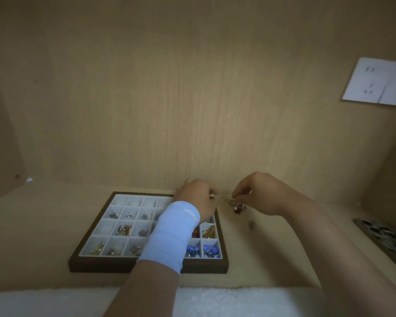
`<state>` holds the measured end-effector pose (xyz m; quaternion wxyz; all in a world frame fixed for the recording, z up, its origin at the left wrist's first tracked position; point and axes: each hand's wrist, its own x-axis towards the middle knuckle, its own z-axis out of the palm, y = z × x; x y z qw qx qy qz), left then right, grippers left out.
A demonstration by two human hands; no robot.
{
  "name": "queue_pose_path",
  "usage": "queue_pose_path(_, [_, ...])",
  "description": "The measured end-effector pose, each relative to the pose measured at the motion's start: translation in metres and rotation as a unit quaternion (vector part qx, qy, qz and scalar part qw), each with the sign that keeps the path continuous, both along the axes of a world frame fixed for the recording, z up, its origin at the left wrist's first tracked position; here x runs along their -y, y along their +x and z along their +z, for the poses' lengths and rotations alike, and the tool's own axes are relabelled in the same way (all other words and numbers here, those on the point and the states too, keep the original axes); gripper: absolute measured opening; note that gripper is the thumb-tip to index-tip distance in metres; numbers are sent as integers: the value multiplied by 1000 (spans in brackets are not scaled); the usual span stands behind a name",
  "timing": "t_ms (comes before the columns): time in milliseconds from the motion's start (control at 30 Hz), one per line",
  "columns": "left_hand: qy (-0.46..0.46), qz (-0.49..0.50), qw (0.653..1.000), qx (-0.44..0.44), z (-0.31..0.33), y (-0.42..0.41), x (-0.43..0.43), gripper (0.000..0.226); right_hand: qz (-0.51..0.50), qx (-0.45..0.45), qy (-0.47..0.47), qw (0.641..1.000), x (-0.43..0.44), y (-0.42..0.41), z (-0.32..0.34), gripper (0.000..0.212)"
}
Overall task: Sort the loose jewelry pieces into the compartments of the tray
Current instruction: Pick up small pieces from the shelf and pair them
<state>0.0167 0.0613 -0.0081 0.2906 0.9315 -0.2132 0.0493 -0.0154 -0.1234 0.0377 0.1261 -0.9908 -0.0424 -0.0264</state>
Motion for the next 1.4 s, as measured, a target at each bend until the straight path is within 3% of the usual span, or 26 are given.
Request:
queue_pose_path(133, [-7,-44,998,-43,-4,-7,16,20,7,-80,51,995,28,-14,1,24])
queue_pose_path(333, [80,-38,995,51,-5,-11,28,14,23,-122,76,989,40,-16,-11,32])
queue_pose_path(700, [87,-96,991,26,-10,-21,41,19,21,-78,56,995,36,-10,-29,15])
queue_pose_path(767, [60,-87,994,13,-11,-21,42,22,16,-63,88,994,39,-10,-30,6])
queue_pose_path(833, [-1,-79,997,-24,-10,-22,41,25,14,-44,157,987,41,-9,-30,12])
queue_pose_path(967, [-136,-83,984,-79,-1,-20,35,13,50,16,299,953,35,-8,-25,13])
queue_pose_path(1100, [-230,-62,967,-89,11,-14,19,17,72,83,383,917,16,-3,-24,13])
queue_pose_path(1167, [-252,-59,959,-112,16,-12,7,17,65,112,391,911,6,-1,-26,8])
queue_pose_path(1400, [-296,-43,940,-165,20,-3,-18,14,8,212,279,937,-26,1,-38,4])
